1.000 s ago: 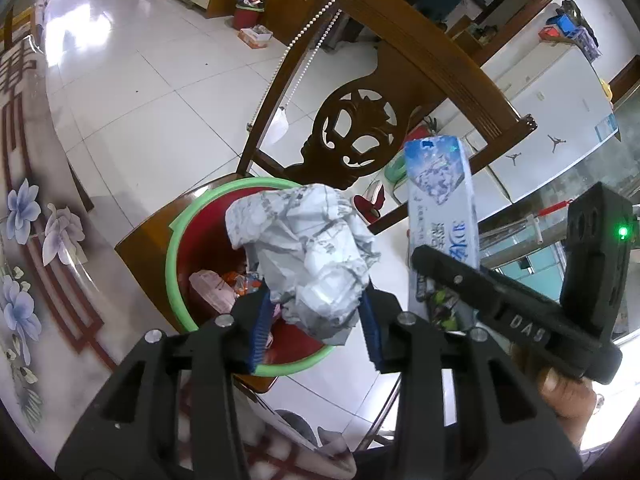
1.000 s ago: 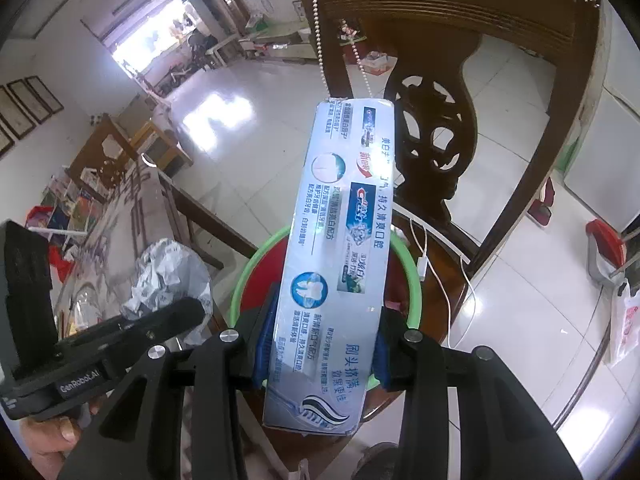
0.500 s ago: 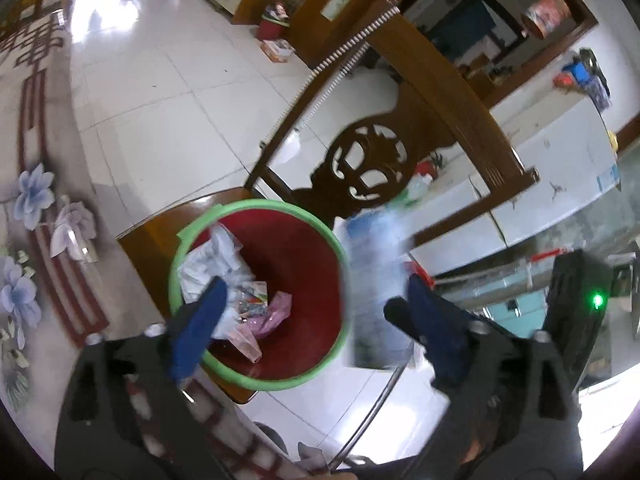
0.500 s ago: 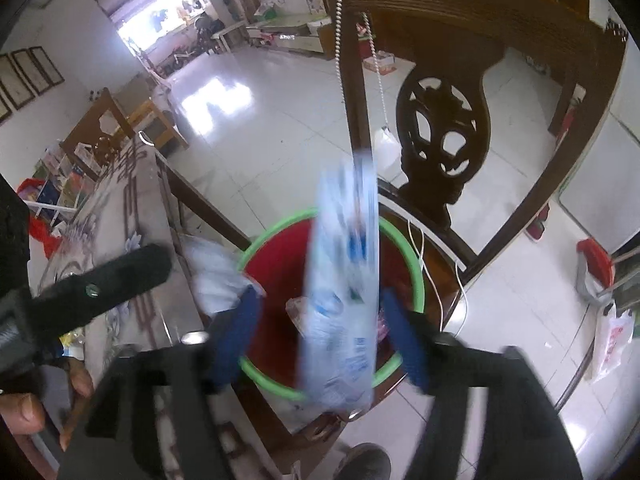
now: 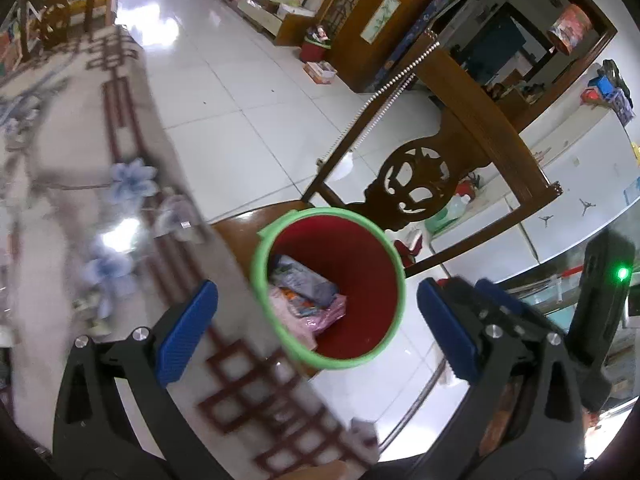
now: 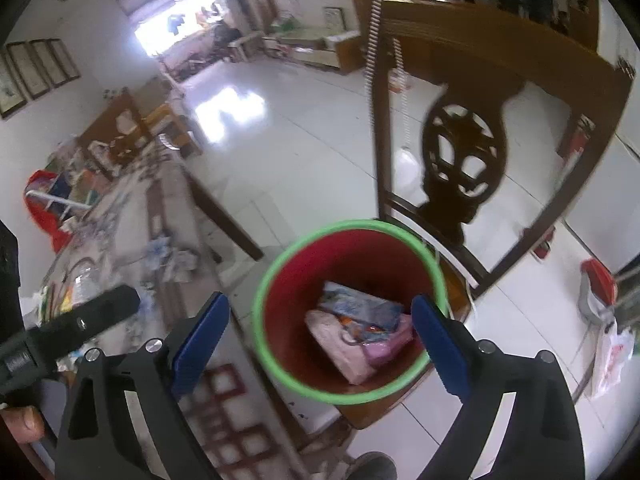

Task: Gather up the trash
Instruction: 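Move both tools back over the table, then grasp the white paper cup with the left tool while the right tool grasps the plastic bottle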

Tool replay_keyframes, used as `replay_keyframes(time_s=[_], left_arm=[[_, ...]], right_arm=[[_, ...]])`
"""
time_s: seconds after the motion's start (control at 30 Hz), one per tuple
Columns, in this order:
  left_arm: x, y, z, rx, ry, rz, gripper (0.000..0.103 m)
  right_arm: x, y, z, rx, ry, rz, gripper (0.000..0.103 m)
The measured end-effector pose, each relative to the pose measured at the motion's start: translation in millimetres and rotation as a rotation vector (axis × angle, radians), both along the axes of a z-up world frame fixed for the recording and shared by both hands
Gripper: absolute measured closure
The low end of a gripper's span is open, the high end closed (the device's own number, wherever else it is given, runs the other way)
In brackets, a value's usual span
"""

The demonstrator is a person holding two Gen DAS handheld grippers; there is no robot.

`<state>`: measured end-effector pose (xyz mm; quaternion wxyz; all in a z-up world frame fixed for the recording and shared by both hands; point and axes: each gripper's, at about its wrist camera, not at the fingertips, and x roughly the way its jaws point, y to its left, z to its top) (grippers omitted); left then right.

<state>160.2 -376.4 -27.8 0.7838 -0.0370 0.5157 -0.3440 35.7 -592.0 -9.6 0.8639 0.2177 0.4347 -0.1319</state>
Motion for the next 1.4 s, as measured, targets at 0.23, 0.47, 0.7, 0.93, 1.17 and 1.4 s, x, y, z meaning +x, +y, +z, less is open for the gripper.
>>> replay_keyframes(time_s=[0.23, 0.47, 0.7, 0.93, 1.17, 1.4], left_arm=[[-21.5, 86.6, 27.1, 0.010, -0.072, 0.074, 0.005], [-38.6, 189.5, 48.3, 0.050, -0.137, 0.188, 0.005], [-58.8, 292.3, 42.1, 0.109, -0.153, 0.336, 0.005], [-73.4, 386.7, 22.9, 0.164, -0.133, 0.504, 0.005], [-81.2, 444.0, -6.4, 0.149, -0.043, 0.620, 0.005], [-67.0, 456.3, -8.2, 0.117, -0.030, 0.670, 0.005]], right_arm=[[13.4, 56.2, 20.9, -0.039, -0.047, 0.090, 0.012], [39.4, 130.9, 30.1, -0.052, -0.066, 0.201, 0.012], [61.7, 226.9, 27.7, -0.064, -0.060, 0.375, 0.012], [75.1, 294.8, 14.2, -0.065, -0.034, 0.500, 0.012], [86.2, 339.4, -3.8, -0.085, 0.005, 0.573, 0.012], [100.1, 355.8, -16.6, -0.100, 0.038, 0.582, 0.012]])
